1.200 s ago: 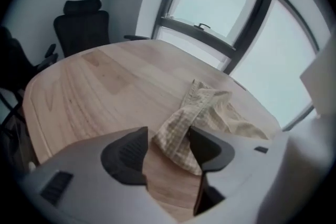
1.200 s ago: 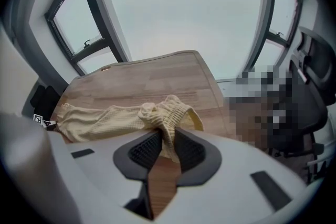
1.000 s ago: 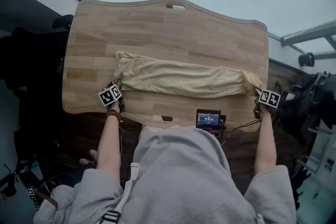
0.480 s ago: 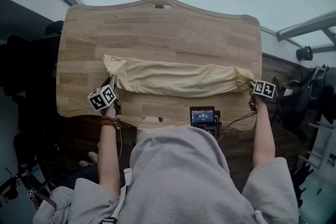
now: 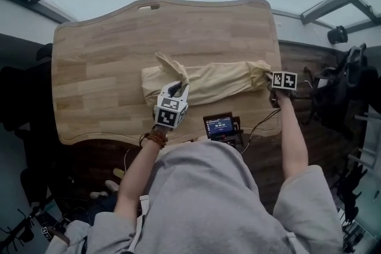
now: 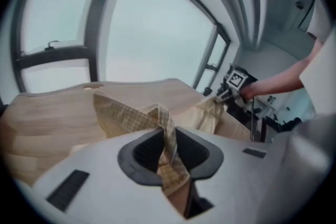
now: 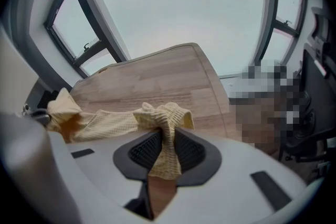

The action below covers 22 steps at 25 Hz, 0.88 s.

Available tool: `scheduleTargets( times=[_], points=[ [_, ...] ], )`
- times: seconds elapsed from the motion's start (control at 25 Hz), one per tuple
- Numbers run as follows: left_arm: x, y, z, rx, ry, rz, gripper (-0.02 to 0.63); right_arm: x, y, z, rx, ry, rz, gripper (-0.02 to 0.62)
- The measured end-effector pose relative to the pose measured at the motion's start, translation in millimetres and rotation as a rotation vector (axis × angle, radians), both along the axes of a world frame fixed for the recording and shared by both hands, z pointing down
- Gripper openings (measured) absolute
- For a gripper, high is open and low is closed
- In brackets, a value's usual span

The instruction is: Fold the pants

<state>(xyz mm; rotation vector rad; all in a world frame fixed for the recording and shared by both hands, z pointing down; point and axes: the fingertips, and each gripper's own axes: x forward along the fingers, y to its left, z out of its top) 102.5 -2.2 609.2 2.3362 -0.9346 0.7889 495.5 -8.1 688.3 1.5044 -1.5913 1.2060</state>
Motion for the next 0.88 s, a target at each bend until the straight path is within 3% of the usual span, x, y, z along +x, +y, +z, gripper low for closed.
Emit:
scheduleTargets(
  times=[0.08, 0.12, 0.16, 0.2, 0.32, 0.4, 0.48, 0.64, 0.8, 0.88],
  points=[
    [56.8, 36.7, 27.8, -0.077, 0.003, 0.213, 0.124, 3.1, 1.8, -1.2, 0.012, -0.009, -0.003, 0.074],
    [75.8, 56.3, 36.2, -0.1, 0.004, 0.325, 0.246, 3.5, 3.4, -1.1, 0.016, -0.013, -0.004, 0.074],
    [85.1, 71.0, 40.4, -0.102, 0.0, 0.405, 0.293, 3.1, 4.6, -0.8, 0.018, -0.017, -0.009, 0.074],
    [85.8, 78.9, 40.9, -0.092, -0.002, 0.44, 0.293, 2.3, 5.0, -0.8, 0.021, -0.02, -0.017, 0.074],
    [54.4, 71.1, 37.6, -0.08, 0.003, 0.352, 0.291, 2.7, 6.3, -2.2, 0.032, -0.028, -0.028, 0.074],
    [13.2, 53.8, 50.8, -0.053, -0.075, 0.256, 0.28, 3.3, 7.3, -1.4, 0.042, -0.04, -0.015, 0.074],
    [-28.4, 45.2, 72.3, -0.016, -0.194, 0.221, 0.239, 2.1, 8.5, 0.7, 0.047, -0.046, -0.005, 0.074],
    [-67.5, 50.8, 103.7, 0.036, -0.348, 0.292, 0.185, 2.0, 9.9, 5.1, 0.038, -0.043, 0.002, 0.074],
    [-60.4, 52.4, 114.6, 0.1, -0.417, 0.376, 0.102, 0.0, 8.9, 6.4, 0.034, -0.038, 0.003, 0.074],
    [-56.5, 62.1, 127.2, 0.065, -0.449, 0.438, 0.061, 0.5, 10.7, 7.0, 0.027, -0.037, 0.007, 0.074]
  ],
)
